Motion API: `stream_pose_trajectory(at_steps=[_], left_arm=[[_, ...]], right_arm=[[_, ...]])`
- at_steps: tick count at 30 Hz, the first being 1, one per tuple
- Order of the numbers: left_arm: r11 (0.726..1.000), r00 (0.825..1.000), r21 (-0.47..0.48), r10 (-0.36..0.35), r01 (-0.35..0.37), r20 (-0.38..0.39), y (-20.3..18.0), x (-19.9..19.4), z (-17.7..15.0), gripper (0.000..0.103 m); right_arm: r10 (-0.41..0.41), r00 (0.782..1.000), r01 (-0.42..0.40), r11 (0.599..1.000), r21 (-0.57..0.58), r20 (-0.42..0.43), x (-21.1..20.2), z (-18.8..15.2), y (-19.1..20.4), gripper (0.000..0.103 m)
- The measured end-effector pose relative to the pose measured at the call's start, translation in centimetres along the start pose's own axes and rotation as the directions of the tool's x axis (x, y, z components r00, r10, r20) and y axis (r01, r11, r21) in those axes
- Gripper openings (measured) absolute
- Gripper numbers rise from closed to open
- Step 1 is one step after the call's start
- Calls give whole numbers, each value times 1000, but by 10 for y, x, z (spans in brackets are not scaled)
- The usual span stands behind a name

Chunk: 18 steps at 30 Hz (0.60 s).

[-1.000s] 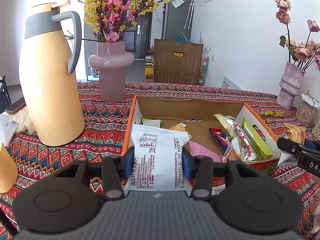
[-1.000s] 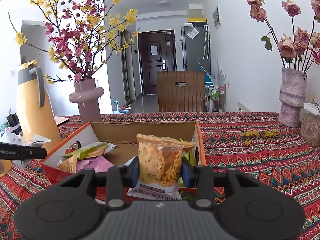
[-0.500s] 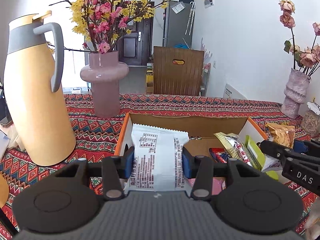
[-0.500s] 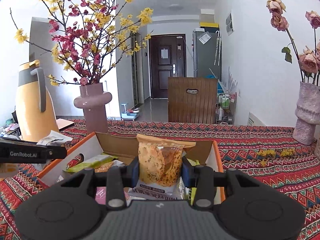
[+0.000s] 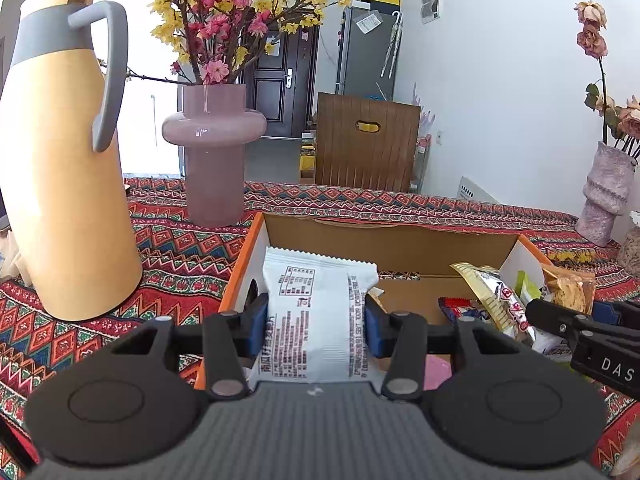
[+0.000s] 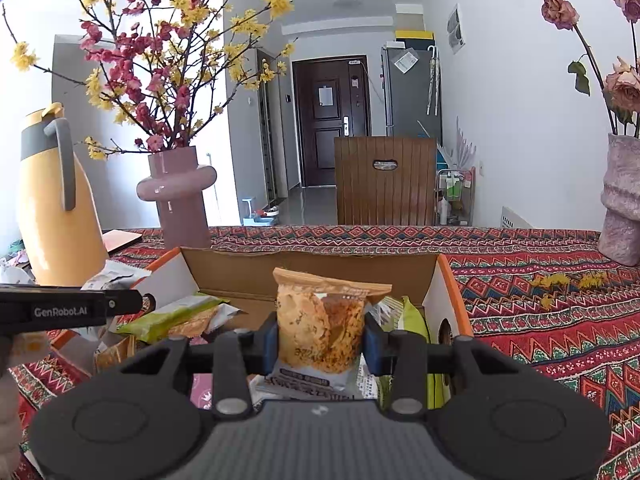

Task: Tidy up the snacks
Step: 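Carry the white packet and cookie packet over the cardboard box, then open both grippers to drop the packets into the box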

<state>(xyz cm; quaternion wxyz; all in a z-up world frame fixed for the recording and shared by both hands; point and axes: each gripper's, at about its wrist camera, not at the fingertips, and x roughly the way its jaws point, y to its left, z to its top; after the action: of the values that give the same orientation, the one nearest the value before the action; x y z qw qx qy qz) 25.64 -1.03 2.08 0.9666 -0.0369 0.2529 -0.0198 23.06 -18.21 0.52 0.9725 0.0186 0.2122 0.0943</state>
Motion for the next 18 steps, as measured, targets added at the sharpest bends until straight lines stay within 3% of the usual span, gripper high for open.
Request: stream_pose_trajectory(at_steps=[2,4,5,6,7,9,18], left_arm=[[1000,1000,-6,-3,3,8,3,-4,-1,55],[1000,1000,-11,7,-7,29,3,-9,-1,77],[1000,999,-15,19,-19,47,3,-12,-1,95],[999,997,-22,38,-36,68,4,-16,-1,103],[999,995,-29,48,-45,84,4,-19,-1,103],[999,995,-35,39,-36,87,6,-21,0,103],[998,997,-42,38,-35,66,7,-15,-2,103]], right_arm=[[0,1000,0,1000,-2,-11,1,-2,0,42],[-9,1000,9,1000,-3,-10,-1,-2,0,49],[-11,1000,11,1000,-2,-3,-2,-2,0,55],[-15,1000,15,1000,1,4,-4,-1,-1,67],[-21,1000,21,1000,5,13,-5,-1,-1,83],[-27,999,27,1000,11,25,-8,-1,-3,100],[-17,1000,16,999,37,20,-8,0,-9,103]])
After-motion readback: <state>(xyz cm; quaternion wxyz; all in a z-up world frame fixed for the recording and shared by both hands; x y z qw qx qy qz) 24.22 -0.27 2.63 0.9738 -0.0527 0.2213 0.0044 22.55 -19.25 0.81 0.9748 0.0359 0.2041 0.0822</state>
